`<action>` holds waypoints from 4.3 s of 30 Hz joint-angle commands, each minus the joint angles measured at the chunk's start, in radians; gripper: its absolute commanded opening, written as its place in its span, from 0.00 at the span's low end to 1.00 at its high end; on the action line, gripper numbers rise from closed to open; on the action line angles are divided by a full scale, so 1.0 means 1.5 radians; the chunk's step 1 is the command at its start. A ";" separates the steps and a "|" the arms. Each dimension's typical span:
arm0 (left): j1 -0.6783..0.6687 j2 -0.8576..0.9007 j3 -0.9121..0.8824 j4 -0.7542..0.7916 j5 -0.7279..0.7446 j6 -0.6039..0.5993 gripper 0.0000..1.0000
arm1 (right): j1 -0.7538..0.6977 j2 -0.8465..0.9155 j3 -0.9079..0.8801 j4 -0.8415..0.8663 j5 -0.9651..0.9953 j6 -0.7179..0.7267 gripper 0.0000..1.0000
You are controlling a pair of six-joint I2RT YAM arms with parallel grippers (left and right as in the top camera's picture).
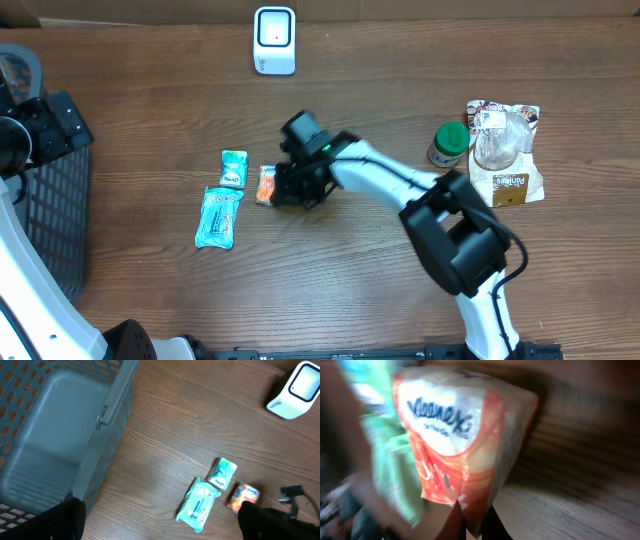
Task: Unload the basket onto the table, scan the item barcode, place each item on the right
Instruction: 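Lift the orange pack and bring it toward the scanner, then hold the orange pack in front of the scanner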
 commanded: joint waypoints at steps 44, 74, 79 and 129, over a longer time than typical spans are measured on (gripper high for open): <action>-0.001 0.002 0.007 0.001 0.007 0.010 1.00 | -0.218 -0.341 0.028 0.002 -0.438 -0.115 0.04; -0.001 0.002 0.007 0.001 0.007 0.010 1.00 | -0.036 0.058 0.547 -0.004 0.749 -0.610 0.04; -0.001 0.002 0.007 0.001 0.007 0.010 1.00 | -0.044 0.166 0.547 0.151 0.749 -0.871 0.04; -0.001 0.002 0.007 0.001 0.007 0.010 1.00 | -0.062 0.330 0.546 0.457 0.728 -1.337 0.04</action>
